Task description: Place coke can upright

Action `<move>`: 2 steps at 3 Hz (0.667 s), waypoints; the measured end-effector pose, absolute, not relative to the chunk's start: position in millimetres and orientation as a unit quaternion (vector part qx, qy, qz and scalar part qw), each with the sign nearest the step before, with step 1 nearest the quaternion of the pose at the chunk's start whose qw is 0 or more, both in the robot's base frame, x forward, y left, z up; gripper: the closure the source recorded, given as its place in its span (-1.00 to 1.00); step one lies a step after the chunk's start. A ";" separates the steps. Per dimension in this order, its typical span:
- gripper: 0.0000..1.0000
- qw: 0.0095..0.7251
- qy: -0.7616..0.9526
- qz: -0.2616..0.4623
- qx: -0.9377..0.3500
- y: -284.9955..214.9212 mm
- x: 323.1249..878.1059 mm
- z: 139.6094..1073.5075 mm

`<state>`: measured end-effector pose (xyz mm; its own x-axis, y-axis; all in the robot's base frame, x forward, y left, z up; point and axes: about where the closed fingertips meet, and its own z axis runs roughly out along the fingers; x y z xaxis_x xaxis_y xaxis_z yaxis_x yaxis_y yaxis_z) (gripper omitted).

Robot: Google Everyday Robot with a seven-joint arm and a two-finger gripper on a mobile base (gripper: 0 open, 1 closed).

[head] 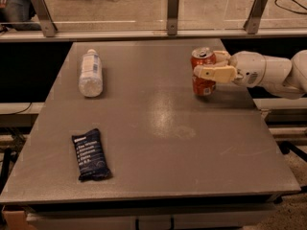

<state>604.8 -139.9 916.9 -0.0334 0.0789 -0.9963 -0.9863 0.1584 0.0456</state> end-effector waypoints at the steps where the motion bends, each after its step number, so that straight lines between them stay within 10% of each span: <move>1: -0.28 0.552 0.523 0.488 -0.429 -143.0 601.6 908.3; 2: -0.73 0.553 0.522 0.490 -0.427 -144.6 599.3 901.7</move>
Offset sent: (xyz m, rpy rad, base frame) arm -0.0088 -0.0136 -0.0258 0.0243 -0.0066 -0.0131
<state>599.3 -144.6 901.7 -0.0239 0.0967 -0.9950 -0.9869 0.1568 0.0389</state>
